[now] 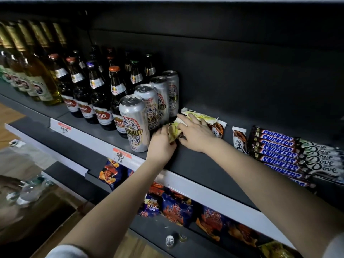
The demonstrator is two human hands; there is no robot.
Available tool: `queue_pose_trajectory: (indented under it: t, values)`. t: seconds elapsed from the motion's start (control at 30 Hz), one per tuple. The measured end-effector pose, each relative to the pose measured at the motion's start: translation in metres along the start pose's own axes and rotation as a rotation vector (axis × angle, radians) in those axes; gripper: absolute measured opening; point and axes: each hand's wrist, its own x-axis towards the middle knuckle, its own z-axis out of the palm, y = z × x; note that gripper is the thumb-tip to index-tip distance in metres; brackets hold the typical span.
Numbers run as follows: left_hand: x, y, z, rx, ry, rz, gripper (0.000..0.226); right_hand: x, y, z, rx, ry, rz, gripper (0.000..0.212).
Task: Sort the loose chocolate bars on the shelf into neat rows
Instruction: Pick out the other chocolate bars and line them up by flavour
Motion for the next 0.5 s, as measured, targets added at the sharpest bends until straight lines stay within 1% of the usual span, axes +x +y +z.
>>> queue_pose_trajectory:
  t: [0.1, 0.2, 0.3, 0.4, 0.5]
  values:
    - [-0.005, 0.001, -0.002, -0.093, -0.016, 0.119, 0.064, -0.004, 0.004, 0.002, 0.005, -0.005, -0.045, 0.055]
    - [-0.009, 0.002, -0.003, -0.088, -0.076, 0.204, 0.066, -0.011, 0.009, 0.01, -0.01, -0.037, -0.063, 0.053]
    - [-0.009, 0.001, -0.004, -0.006, -0.015, 0.217, 0.063, -0.018, 0.016, 0.009, 0.05, 0.014, -0.016, 0.053]
    - [-0.009, 0.002, -0.003, 0.109, 0.018, 0.19, 0.056, -0.027, 0.025, 0.002, 0.08, 0.093, -0.002, 0.053]
    - [-0.009, 0.002, -0.001, 0.006, 0.02, 0.225, 0.054, -0.037, 0.035, -0.004, 0.06, 0.146, -0.034, 0.053]
